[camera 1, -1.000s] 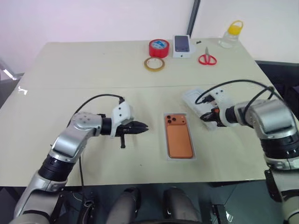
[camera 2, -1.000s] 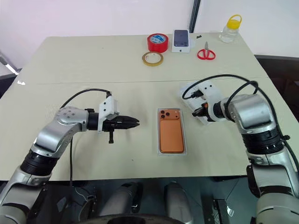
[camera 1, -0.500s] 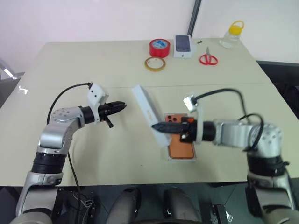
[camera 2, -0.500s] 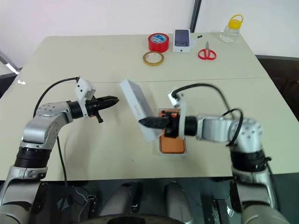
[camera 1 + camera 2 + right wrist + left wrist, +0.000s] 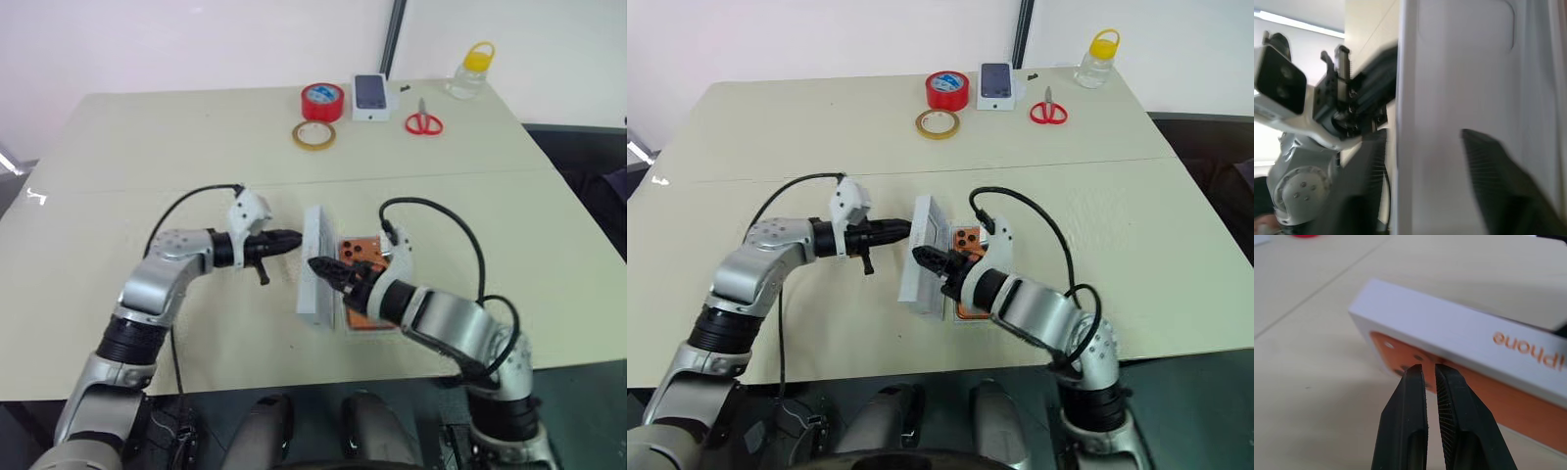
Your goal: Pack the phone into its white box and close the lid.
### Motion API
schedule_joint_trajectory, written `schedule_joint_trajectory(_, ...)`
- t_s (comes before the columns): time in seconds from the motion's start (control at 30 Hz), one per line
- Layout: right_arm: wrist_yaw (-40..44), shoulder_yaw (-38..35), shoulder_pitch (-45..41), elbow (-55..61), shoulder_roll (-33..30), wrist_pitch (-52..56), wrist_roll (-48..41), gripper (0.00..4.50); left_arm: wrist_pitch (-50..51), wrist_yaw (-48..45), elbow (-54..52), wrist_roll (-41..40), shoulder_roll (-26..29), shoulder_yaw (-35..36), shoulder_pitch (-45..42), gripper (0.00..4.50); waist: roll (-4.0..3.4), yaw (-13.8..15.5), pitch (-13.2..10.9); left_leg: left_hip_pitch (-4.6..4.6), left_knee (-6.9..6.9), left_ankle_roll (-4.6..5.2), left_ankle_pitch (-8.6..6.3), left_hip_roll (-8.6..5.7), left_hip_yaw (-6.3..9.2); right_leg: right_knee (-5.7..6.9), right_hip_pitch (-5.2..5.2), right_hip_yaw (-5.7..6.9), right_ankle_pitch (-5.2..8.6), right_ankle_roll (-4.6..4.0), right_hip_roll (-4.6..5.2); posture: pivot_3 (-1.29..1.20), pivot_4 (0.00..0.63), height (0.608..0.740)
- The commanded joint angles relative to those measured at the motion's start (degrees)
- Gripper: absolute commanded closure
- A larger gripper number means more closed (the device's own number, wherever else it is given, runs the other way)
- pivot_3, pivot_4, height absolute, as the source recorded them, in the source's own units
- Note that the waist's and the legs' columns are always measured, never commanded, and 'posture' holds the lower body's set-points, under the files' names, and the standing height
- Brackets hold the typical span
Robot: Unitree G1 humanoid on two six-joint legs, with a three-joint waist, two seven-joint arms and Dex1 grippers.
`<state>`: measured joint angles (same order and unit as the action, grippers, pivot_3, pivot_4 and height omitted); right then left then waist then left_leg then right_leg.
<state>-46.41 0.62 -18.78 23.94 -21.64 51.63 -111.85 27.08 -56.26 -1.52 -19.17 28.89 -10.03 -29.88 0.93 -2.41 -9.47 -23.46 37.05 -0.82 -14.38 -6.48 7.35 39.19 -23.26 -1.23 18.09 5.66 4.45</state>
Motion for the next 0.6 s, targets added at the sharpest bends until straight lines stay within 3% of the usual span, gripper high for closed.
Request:
schedule_joint_trajectory(0.03, 11.3, -4.2, -9.0, -6.5, -14.2, 9.8, -1.1, 1.04, -0.4, -1.6, -2.3, 0.7, -1.1, -2.8, -1.9, 4.07, -0.03, 0.1, 0.0, 0.00, 0.02, 0.16, -0.09, 0.01, 0.00, 0.00, 0.01, 0.00, 0.00, 0.00, 0.00, 0.00, 0.150, 0.740)
schedule_joint_trajectory(0.13, 18.8, -2.5, -14.7, -10.3, -25.9, 15.9, 2.9, 1.04, 0.6, -1.2, -2.5, 1.0, -3.1, -4.7, -3.0, 4.07, -0.04, 0.3, 0.0, -0.02, -0.03, 0.23, -0.13, 0.03, -0.01, -0.10, 0.02, 0.04, 0.01, 0.00, 0.01, 0.00, 0.150, 0.740)
schedule_joint_trajectory(0.23, 28.8, -1.8, -17.5, -11.6, -30.6, 18.2, 12.8, 1.04, 2.7, -0.6, -2.5, 0.9, -5.0, -5.9, -4.0, 4.07, -0.04, 0.2, 0.0, -0.04, -0.02, 0.28, -0.16, 0.09, -0.02, -0.16, 0.08, 0.07, 0.01, 0.00, -0.01, 0.00, 0.150, 0.740)
schedule_joint_trajectory(0.33, 40.0, 0.9, -18.7, -9.0, -34.6, 18.5, 25.5, 1.88, 4.7, 0.2, -2.5, 0.7, -6.5, -6.3, -4.6, 4.07, -0.05, 0.1, 0.0, -0.04, 0.04, 0.29, -0.17, 0.08, -0.05, -0.13, 0.08, 0.05, 0.01, 0.00, 0.00, 0.00, 0.150, 0.740)
schedule_joint_trajectory(0.47, 55.6, 7.7, -18.5, -3.2, -40.4, 14.2, 43.8, 4.07, 6.1, 1.3, -2.5, 0.5, -6.7, -5.1, -4.7, 4.07, -0.05, 0.2, 0.0, -0.05, 0.04, 0.29, -0.17, 0.07, -0.05, -0.12, 0.04, 0.05, 0.01, 0.01, 0.00, 0.00, 0.150, 0.740)
schedule_joint_trajectory(0.5, 58.6, 9.1, -18.3, -2.2, -41.4, 12.9, 47.4, 4.44, 6.3, 1.5, -2.4, 0.4, -6.5, -4.7, -4.7, 4.07, -0.05, 0.2, 0.0, -0.05, 0.04, 0.29, -0.17, 0.07, -0.05, -0.13, 0.04, 0.05, 0.01, 0.01, 0.01, 0.00, 0.150, 0.740)
schedule_joint_trajectory(0.6, 65.9, 12.8, -17.6, 0.3, -43.4, 8.7, 57.5, 4.44, 6.8, 2.4, -1.7, 0.3, -5.2, -2.6, -5.2, 4.07, -0.04, 0.2, 0.0, -0.05, 0.05, 0.29, -0.17, 0.06, -0.05, -0.13, 0.03, 0.05, 0.01, 0.01, 0.01, 0.00, 0.150, 0.740)
